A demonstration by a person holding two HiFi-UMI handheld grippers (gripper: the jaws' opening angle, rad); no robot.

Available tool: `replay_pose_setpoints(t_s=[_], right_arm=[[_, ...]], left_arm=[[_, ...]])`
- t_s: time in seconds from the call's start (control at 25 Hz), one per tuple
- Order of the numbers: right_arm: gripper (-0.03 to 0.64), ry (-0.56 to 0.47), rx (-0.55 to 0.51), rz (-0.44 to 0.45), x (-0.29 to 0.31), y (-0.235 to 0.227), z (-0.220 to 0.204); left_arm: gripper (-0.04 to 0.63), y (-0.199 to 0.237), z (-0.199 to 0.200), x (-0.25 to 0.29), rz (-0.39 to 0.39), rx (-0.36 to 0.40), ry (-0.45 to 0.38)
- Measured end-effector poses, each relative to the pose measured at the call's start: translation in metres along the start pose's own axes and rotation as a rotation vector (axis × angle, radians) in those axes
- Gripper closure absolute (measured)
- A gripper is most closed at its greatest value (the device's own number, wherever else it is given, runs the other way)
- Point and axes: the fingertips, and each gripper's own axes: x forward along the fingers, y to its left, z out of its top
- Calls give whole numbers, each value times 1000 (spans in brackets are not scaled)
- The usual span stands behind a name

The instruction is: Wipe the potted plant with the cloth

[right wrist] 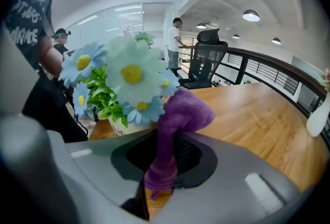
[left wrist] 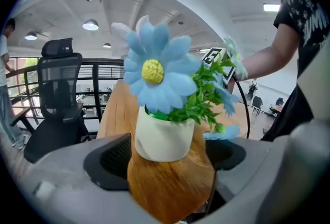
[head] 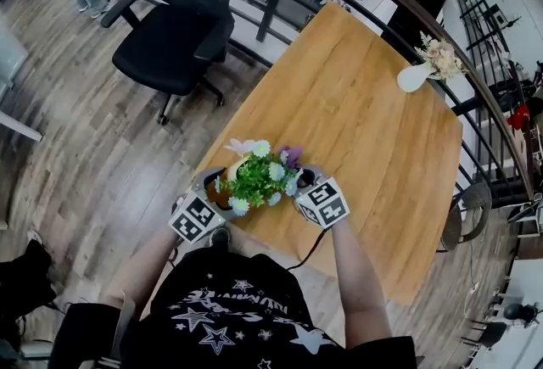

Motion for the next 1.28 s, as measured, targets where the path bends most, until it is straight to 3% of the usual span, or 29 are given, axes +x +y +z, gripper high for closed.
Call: replay_pose_setpoints(t_s=[0.2,0.36,0.44,0.96,1.28], right_arm=[[537,8,-97,65,9,5,0],[538,4,-137,89,12,8,0],[538,-3,-130,100,12,8,-1],[541,-16,-72,117,12,19,-9],[541,-57,34,111,7,29,-14]], left_arm=[[133,0,-2,3,-13,19,29],[201,3,-3,2,13,42,55],[244,6,-3,2,34,42,60],[244,6,-5,2,69,26,95],[244,5,-5,3,131,-17,83]])
